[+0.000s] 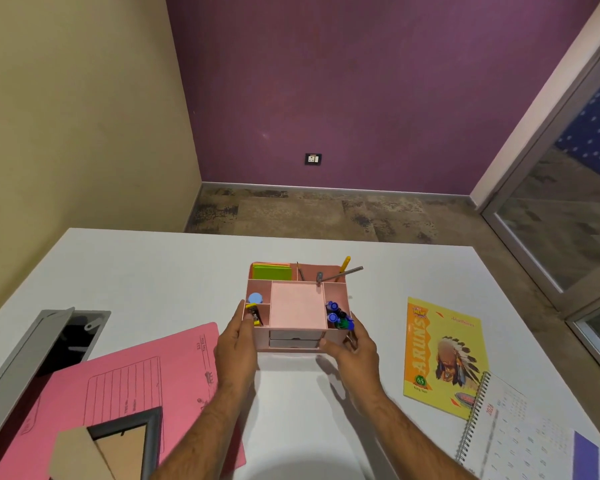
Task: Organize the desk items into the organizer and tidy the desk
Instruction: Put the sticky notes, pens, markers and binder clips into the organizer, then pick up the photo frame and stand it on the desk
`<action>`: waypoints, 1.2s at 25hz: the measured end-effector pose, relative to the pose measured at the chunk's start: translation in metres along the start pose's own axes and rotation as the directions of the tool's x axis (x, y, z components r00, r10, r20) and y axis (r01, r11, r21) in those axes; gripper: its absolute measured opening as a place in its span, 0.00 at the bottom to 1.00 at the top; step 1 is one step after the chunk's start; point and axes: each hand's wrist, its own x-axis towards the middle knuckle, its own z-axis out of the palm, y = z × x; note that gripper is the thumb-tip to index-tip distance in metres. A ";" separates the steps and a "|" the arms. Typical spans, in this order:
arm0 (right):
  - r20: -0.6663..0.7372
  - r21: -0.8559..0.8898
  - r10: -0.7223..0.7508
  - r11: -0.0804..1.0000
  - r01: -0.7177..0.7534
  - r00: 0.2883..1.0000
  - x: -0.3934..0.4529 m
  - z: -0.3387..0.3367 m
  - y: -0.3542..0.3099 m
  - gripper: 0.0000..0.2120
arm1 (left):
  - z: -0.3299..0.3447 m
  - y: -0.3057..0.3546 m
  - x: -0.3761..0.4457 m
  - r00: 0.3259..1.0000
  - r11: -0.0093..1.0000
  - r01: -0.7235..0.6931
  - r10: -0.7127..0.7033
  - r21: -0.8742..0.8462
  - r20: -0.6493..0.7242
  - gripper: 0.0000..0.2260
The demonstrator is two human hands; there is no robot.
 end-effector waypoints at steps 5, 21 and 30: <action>0.019 -0.005 -0.004 1.000 0.004 1.000 0.051 0.009 -0.014 0.35 | 0.023 0.017 0.049 1.000 1.000 -0.019 0.019 0.010 0.012 0.16; 0.008 0.012 0.037 0.999 -0.038 0.999 0.135 0.029 -0.011 0.31 | 0.049 0.008 0.130 0.998 0.993 -0.024 0.017 0.116 0.062 0.16; 0.105 -0.144 0.061 0.988 -0.045 0.993 0.114 0.029 -0.024 0.37 | 0.036 0.010 0.118 0.983 0.958 -0.098 0.051 0.268 0.177 0.26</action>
